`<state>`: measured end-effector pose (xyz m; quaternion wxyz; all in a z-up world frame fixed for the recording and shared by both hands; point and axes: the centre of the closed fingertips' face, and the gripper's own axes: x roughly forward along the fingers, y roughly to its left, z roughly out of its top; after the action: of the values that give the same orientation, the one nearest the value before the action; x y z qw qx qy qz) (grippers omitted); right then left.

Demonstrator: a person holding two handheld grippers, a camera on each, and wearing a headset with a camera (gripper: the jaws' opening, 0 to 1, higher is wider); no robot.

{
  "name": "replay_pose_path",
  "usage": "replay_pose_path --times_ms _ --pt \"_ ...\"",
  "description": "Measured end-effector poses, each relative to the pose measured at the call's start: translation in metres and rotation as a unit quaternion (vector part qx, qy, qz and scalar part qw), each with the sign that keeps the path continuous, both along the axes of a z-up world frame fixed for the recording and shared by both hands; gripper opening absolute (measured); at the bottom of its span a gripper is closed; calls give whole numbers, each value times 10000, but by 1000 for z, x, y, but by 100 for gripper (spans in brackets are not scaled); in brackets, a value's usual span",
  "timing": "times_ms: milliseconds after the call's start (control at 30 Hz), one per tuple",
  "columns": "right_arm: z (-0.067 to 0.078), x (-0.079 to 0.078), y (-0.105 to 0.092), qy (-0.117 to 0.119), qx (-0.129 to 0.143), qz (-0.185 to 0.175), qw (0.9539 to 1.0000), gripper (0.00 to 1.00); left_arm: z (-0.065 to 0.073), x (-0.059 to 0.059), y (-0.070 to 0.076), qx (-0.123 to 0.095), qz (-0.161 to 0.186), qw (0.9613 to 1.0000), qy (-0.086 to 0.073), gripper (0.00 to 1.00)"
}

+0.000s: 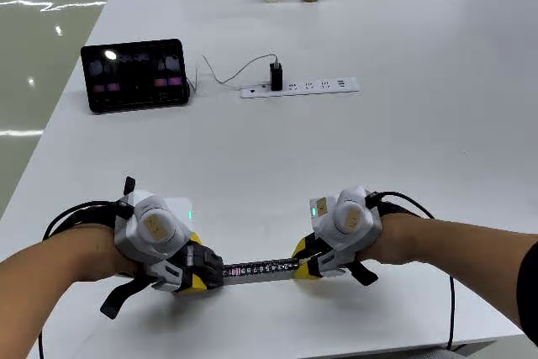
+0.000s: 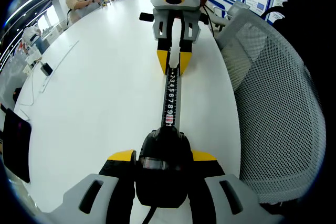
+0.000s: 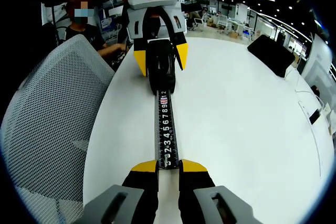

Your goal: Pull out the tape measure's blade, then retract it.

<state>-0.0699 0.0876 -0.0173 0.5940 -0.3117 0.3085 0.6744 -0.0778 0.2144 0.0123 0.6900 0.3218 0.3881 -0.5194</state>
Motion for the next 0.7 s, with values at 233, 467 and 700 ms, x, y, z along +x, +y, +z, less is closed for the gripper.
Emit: replay_pose_path --times_ms 233,467,700 --pt "0 1 -7 -21 -38 26 10000 10 0 0 0 -7 -2 10000 -5 33" --pt "1 0 -11 -24 -53 17 10000 10 0 0 0 -14 4 10000 -7 33" --pt "2 1 -13 -22 -58 8 10000 10 0 0 1 -11 12 10000 -16 33"
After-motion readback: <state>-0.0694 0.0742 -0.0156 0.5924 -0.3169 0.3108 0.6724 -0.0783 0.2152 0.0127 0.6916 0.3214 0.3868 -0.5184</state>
